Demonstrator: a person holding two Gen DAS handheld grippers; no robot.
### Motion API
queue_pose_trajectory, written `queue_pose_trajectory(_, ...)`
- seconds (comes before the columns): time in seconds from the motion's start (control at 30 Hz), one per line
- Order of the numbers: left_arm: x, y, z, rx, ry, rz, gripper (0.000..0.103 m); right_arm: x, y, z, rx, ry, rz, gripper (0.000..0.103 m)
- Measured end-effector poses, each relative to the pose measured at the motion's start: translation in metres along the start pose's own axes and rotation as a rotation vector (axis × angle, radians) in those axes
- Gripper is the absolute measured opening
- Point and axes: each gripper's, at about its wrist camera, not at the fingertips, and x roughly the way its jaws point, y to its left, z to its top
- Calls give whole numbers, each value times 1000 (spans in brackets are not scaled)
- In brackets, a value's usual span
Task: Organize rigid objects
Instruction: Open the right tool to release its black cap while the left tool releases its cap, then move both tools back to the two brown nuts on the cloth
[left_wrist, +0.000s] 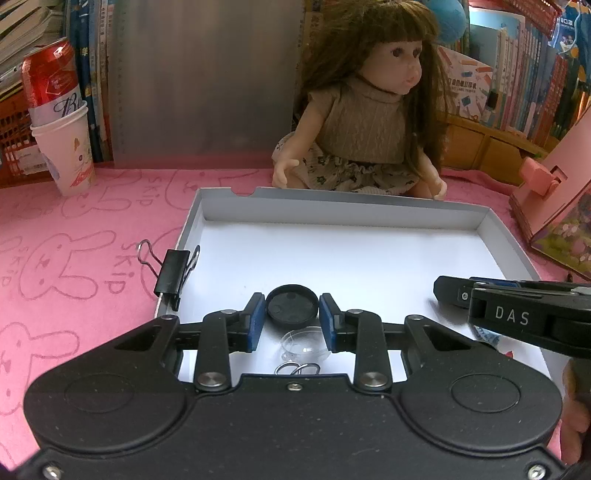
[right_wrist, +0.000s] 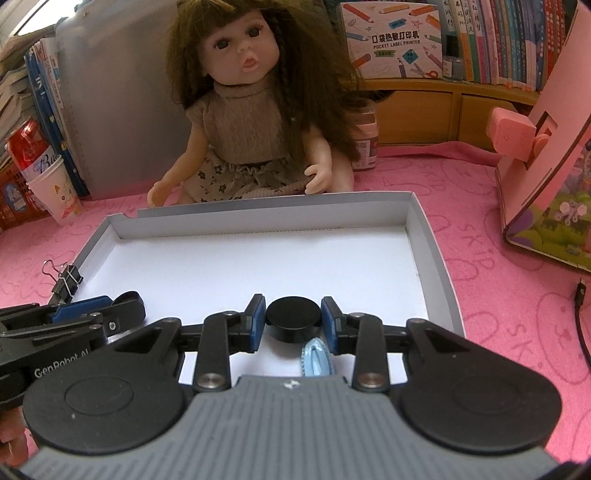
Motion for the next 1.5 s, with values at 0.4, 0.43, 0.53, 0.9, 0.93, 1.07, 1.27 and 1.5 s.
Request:
queue_pose_trajectory(0.4, -31, -3, -2, 24, -49, 5, 49, -23, 0, 0, -4, -48, 14, 61)
queue_pose_trajectory(0.43, -35, -3, -3, 26, -53, 0, 50, -26, 1, 0, -9, -52, 17, 62)
queue_pose_trajectory(0.53, -47, -4, -6, 37, -68, -4, 51, -38, 2, -3, -35, -75, 19, 66)
queue_pose_trajectory(0.9, -94, -13, -27, 110, -127, -20, 52, -77, 5, -21, -105, -139, 48, 76)
queue_pose_trajectory(0.93, -98, -13, -29, 116, -129, -24, 52, -79, 5, -23, -109, -141, 51, 76)
queue_pose_trajectory(1.07, -116, -16, -40, 140, -145, -43, 53, -93, 5, -34, -132, -154, 61, 79)
queue_pose_trajectory(1.27, -140, -21, -65, 170, -141, -80, 53, -113, 3, -53, -163, -169, 69, 82)
queue_pose_trajectory(1.5, -164, -24, -102, 194, -113, -135, 54, -133, -1, -80, -182, -166, 97, 82)
